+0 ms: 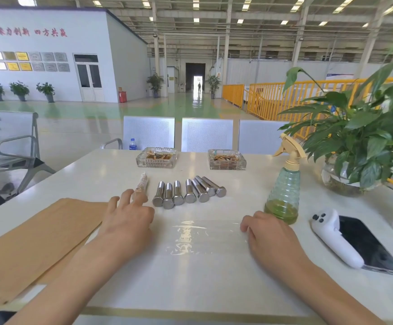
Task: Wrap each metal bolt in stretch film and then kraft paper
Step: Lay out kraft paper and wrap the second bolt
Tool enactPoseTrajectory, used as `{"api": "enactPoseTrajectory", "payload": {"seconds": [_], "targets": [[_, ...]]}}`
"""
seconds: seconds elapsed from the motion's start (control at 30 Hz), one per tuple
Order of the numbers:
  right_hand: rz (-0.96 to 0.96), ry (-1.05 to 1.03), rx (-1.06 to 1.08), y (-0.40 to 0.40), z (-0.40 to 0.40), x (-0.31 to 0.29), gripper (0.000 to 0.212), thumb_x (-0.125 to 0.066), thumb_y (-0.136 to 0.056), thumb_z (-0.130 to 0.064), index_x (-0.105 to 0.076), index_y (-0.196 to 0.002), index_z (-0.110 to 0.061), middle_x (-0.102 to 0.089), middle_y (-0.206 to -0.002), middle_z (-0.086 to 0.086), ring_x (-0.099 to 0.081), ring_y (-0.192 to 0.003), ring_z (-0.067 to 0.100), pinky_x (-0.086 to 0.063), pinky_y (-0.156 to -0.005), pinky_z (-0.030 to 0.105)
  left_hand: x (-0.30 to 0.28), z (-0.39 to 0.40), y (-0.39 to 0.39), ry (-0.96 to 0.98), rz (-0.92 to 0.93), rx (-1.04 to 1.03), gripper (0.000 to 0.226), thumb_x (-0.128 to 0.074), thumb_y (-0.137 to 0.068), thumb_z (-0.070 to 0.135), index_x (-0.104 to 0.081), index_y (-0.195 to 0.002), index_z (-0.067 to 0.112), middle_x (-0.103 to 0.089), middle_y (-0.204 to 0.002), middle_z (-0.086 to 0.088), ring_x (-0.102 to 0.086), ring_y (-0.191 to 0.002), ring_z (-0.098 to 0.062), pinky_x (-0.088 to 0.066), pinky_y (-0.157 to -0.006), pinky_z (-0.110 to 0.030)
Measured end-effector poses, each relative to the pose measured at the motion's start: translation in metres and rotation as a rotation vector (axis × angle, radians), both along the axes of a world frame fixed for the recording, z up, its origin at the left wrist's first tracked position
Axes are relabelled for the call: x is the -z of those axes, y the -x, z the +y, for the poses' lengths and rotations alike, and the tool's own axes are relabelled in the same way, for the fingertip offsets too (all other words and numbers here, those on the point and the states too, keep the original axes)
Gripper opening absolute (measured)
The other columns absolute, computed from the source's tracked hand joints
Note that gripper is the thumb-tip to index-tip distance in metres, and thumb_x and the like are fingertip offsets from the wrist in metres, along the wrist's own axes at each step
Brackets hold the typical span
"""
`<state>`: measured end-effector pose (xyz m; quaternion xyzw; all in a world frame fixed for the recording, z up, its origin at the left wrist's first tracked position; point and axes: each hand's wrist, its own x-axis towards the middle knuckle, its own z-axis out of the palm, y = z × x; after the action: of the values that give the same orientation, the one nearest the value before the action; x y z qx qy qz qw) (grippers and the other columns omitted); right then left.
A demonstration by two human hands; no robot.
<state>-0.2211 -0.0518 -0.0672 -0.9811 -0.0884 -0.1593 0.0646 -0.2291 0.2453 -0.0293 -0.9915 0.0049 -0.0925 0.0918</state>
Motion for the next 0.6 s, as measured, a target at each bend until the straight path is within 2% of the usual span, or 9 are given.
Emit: {"api": "enactPoseTrajectory", "payload": {"seconds": [0.07, 0.17, 0.27, 0.37, 0.47, 0.6], "targets": [[0.016, -0.015, 0.010, -0.001, -0.001, -0.001, 0.032, -0.044, -0.098, -0.015, -0.062, -0.115, -0.034, -0.057, -0.108, -0.010, -0.057, -0.103, 0.016, -0.047, -0.075, 0.032, 0.000, 0.000, 0.002, -0.008, 0.008, -0.009, 0.032, -0.048, -0.097, 0.029, -0.063, -0.125, 0.032, -0.028, -0.159, 0.006, -0.017, -0.149, -0.026, -0.020, -0.120, -0.040], [-0.066, -0.126, 0.006, -0.002, 0.000, 0.002, 0.026, -0.045, -0.099, -0.018, -0.065, -0.109, -0.032, -0.056, -0.101, -0.011, -0.053, -0.102, 0.014, -0.046, -0.074, 0.033, -0.001, -0.002, 0.002, 0.020, -0.037, 0.012, 0.031, -0.045, -0.100, 0.033, -0.062, -0.126, 0.031, -0.041, -0.150, 0.007, -0.028, -0.143, -0.023, -0.027, -0.115, -0.036], [-0.139, -0.246, 0.029, -0.003, -0.001, 0.008, 0.021, -0.049, -0.099, -0.018, -0.066, -0.102, -0.030, -0.056, -0.095, -0.011, -0.052, -0.097, 0.013, -0.044, -0.072, 0.033, -0.011, -0.004, -0.011, 0.106, -0.119, 0.033, 0.027, -0.046, -0.098, 0.030, -0.063, -0.119, 0.032, -0.059, -0.128, 0.007, -0.047, -0.125, -0.023, -0.039, -0.099, -0.035], [-0.162, -0.326, 0.053, -0.005, -0.004, 0.013, 0.020, -0.051, -0.098, -0.016, -0.065, -0.095, -0.030, -0.056, -0.090, -0.011, -0.052, -0.089, 0.011, -0.040, -0.066, 0.031, -0.022, -0.007, -0.040, 0.188, -0.097, 0.021, 0.024, -0.051, -0.095, 0.026, -0.061, -0.117, 0.030, -0.065, -0.117, -0.002, -0.060, -0.109, -0.027, -0.041, -0.084, -0.035], [-0.180, -0.360, 0.071, -0.006, -0.005, 0.013, 0.019, -0.052, -0.097, -0.016, -0.063, -0.091, -0.031, -0.057, -0.087, -0.012, -0.052, -0.084, 0.011, -0.040, -0.062, 0.030, -0.024, -0.011, -0.069, 0.201, 0.030, -0.015, 0.031, -0.055, -0.092, 0.026, -0.058, -0.123, 0.029, -0.063, -0.119, -0.006, -0.061, -0.109, -0.030, -0.043, -0.084, -0.036], [-0.170, -0.305, 0.066, -0.003, -0.004, 0.016, 0.016, -0.052, -0.096, -0.018, -0.063, -0.091, -0.029, -0.053, -0.085, -0.010, -0.050, -0.084, 0.014, -0.035, -0.062, 0.031, -0.018, -0.017, -0.091, 0.216, 0.176, -0.019, 0.028, -0.061, -0.091, 0.039, -0.057, -0.117, 0.030, -0.054, -0.108, -0.002, -0.052, -0.095, -0.027, -0.041, -0.080, -0.034]]}}
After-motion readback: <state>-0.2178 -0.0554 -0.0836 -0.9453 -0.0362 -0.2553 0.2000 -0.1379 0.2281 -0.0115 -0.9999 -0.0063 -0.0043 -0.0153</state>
